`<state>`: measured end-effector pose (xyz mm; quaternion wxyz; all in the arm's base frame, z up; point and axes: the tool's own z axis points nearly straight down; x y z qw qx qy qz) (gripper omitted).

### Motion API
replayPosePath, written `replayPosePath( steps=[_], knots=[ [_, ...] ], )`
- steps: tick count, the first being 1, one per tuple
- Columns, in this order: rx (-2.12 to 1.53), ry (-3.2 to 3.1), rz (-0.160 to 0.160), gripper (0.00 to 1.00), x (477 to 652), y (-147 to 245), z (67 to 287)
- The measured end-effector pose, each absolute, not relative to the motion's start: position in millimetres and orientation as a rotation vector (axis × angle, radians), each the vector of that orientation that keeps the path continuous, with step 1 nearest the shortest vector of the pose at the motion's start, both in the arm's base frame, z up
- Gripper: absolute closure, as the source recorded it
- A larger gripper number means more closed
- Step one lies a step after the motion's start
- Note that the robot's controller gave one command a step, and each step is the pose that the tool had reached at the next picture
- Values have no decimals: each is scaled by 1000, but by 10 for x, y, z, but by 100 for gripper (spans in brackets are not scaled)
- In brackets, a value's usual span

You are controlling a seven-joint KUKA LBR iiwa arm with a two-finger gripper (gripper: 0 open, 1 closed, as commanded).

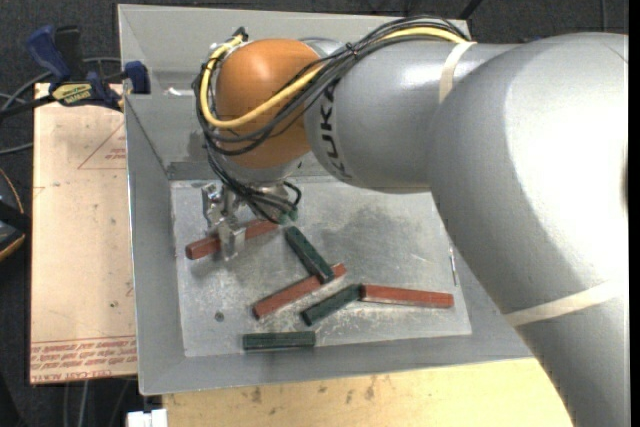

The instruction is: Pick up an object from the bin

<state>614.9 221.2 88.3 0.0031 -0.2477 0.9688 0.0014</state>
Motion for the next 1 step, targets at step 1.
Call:
replayPosePath(
  steps=[1],
  knots=[
    [-776,3039,3,100,6150,2210,1027]
  ],
)
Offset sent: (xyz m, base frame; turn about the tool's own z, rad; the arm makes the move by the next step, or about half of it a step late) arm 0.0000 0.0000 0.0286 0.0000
